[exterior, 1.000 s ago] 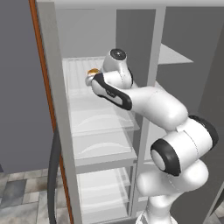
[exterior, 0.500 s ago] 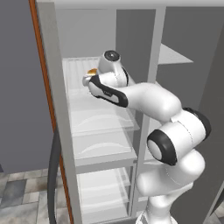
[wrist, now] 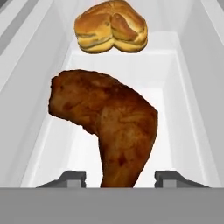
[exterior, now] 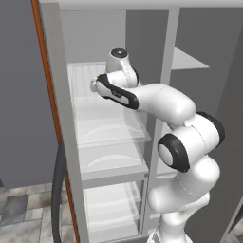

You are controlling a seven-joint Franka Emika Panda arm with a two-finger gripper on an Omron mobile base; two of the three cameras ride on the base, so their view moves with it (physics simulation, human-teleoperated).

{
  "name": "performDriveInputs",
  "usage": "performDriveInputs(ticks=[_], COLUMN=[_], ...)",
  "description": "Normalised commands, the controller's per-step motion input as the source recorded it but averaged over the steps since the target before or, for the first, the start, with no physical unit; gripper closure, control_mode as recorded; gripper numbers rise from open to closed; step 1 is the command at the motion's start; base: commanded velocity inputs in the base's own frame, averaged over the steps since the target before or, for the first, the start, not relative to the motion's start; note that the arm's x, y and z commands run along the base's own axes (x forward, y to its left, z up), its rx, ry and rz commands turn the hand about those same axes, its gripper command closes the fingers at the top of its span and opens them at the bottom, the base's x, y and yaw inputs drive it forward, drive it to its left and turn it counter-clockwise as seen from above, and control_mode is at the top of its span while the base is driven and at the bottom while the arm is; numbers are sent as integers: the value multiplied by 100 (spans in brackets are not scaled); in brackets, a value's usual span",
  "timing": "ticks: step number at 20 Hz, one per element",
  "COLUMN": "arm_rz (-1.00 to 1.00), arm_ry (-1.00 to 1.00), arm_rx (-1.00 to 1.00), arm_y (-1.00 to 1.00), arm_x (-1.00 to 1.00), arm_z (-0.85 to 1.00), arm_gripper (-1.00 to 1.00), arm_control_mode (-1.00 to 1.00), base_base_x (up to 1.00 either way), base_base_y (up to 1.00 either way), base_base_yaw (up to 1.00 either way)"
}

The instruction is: There's a chicken drumstick in the fridge that needs to be moved to the freezer for freezing. Pick up the chicken drumstick from the fridge, place it on any shelf in the freezer, and close the fridge and freezer doors when done.

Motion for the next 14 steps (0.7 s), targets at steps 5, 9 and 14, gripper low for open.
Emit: performDriveInputs(ticks=[5,9,14], arm_rz=[0,-1,-1], arm_ry=[4,0,0], arm_rx=[0,0,0], arm_y=[0,0,0], arm_x=[0,-3,-45], arm_z=[-52,-43,-52], arm_gripper=[100,100,100], arm_control_mode=[-100,-100,-100], base_base_x=[0,0,0], base_base_y=[0,0,0], base_base_yaw=[0,0,0])
